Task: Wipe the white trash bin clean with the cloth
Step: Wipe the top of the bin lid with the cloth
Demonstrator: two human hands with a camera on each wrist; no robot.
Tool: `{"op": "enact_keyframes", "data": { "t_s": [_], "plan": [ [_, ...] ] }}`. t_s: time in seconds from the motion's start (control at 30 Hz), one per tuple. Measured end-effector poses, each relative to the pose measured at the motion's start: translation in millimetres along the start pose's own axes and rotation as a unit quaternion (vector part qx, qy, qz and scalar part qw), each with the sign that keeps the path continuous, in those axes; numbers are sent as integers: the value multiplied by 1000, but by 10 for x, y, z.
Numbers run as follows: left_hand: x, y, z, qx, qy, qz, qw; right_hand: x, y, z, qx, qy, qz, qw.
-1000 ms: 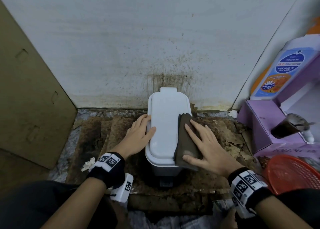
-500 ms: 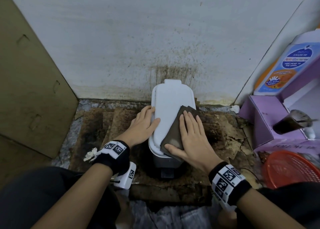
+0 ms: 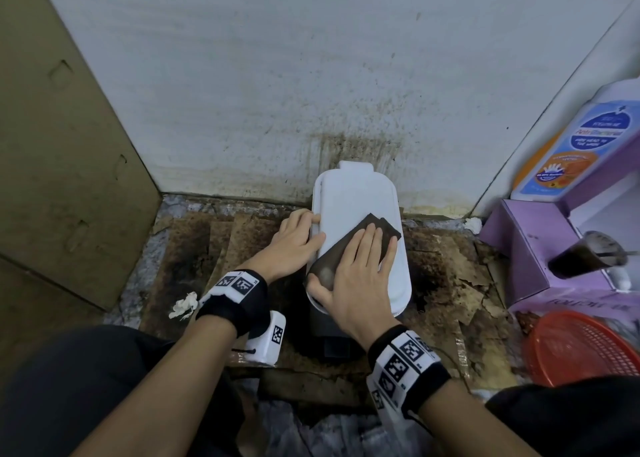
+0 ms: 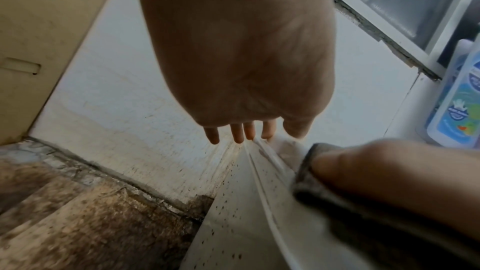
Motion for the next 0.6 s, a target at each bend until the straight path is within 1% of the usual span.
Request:
{"op": "enact_keyframes", "data": {
  "t_s": [0.13,0.27,0.4,0.5,0.6],
  "plan": [
    [5,9,35,-11,-25,17,999,-29,-21,-70,-25,-4,8,1000],
    [-31,39,80,-12,-39,37,998,-70,4,-43,-18,0,14,1000],
    [-50,44,78,-20,-46,45,998,-93,37,-40,9,-10,13,1000],
    [-61,46,72,-24,-45,54,997,-97,99,-24,43,-9,17,999],
    [-64,49,58,-25,-40,50,998,-77,192,24,85,7,3,996]
  ]
}}
Point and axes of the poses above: each hand's wrist, its own y-axis away from the middle knuckle, its own x-axis out of the back of the hand, z = x × y, the point moved 5 cm from there along -y, towards the middle knuckle, and after that the axes turned 12 degrees about x, right-handed, at the moved point
